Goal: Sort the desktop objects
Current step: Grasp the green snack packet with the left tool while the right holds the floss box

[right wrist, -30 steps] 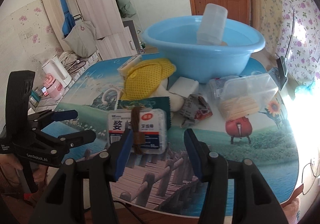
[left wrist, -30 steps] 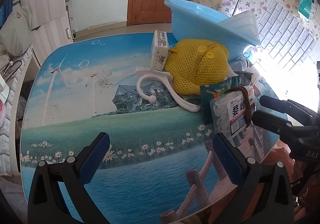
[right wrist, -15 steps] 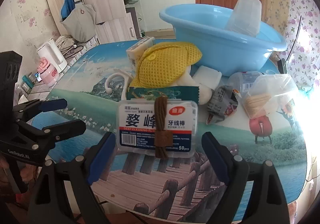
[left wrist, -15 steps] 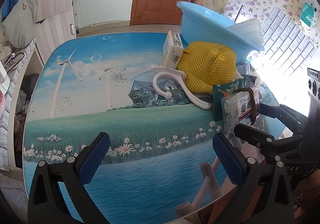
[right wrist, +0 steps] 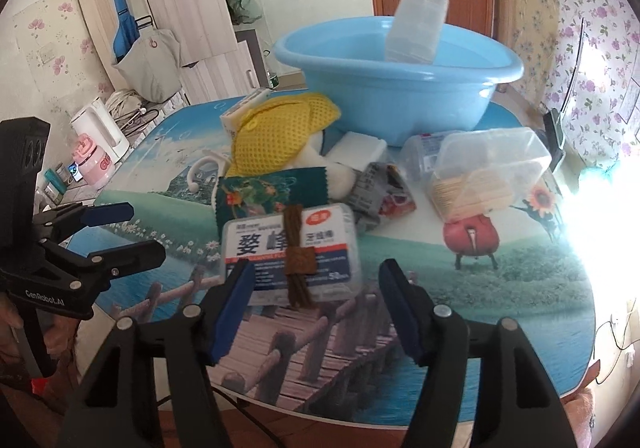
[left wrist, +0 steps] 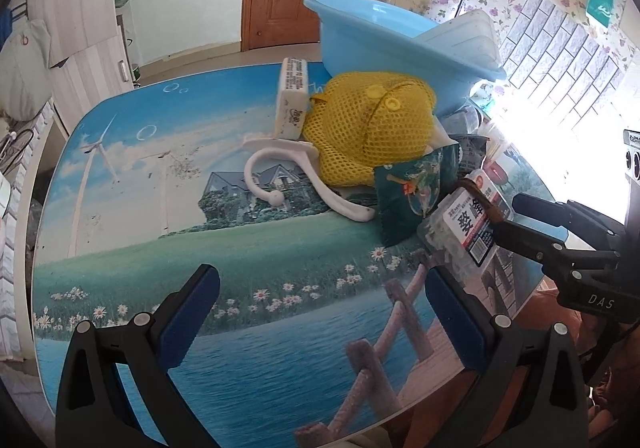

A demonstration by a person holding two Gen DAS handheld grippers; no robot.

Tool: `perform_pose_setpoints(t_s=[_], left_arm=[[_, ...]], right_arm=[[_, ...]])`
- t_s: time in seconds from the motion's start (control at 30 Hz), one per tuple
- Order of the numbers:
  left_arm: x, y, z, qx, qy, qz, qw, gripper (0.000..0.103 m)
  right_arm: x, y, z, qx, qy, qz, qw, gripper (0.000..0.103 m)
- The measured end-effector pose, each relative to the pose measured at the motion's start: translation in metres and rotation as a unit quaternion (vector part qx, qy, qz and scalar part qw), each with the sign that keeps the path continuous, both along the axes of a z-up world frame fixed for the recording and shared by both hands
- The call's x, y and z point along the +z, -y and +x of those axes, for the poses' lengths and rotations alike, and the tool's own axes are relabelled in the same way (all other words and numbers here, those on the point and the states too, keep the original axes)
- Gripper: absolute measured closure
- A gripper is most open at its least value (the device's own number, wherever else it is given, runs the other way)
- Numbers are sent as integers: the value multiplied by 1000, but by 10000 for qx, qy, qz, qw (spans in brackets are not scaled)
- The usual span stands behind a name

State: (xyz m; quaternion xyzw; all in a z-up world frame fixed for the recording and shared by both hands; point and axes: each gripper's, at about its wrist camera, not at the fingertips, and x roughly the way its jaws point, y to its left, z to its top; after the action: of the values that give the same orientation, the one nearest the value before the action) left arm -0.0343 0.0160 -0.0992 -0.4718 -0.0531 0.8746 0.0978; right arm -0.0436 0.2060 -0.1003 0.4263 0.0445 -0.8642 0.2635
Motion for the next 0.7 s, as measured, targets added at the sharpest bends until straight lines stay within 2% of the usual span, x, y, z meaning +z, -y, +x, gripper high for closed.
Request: perform_pose_setpoints(t_s=[0.3, 0.57, 0.6, 0.7], left_arm=[[0, -37, -21, -358, 40, -50, 9993, 0], [1, -51, -35, -506, -3, 16, 9987, 0], [0, -51, -38, -490, -1, 22, 9988, 0], [0, -51, -44, -503, 3, 54, 9987, 0]], right_arm=[[-4, -44, -8, -443, 69, -195, 9988, 39], [-1, -57, -13, -580, 115, -339, 9977, 38], [0, -59, -13, -567, 99, -378, 9976, 37], [1, -55, -12, -507, 64, -346, 9981, 23]])
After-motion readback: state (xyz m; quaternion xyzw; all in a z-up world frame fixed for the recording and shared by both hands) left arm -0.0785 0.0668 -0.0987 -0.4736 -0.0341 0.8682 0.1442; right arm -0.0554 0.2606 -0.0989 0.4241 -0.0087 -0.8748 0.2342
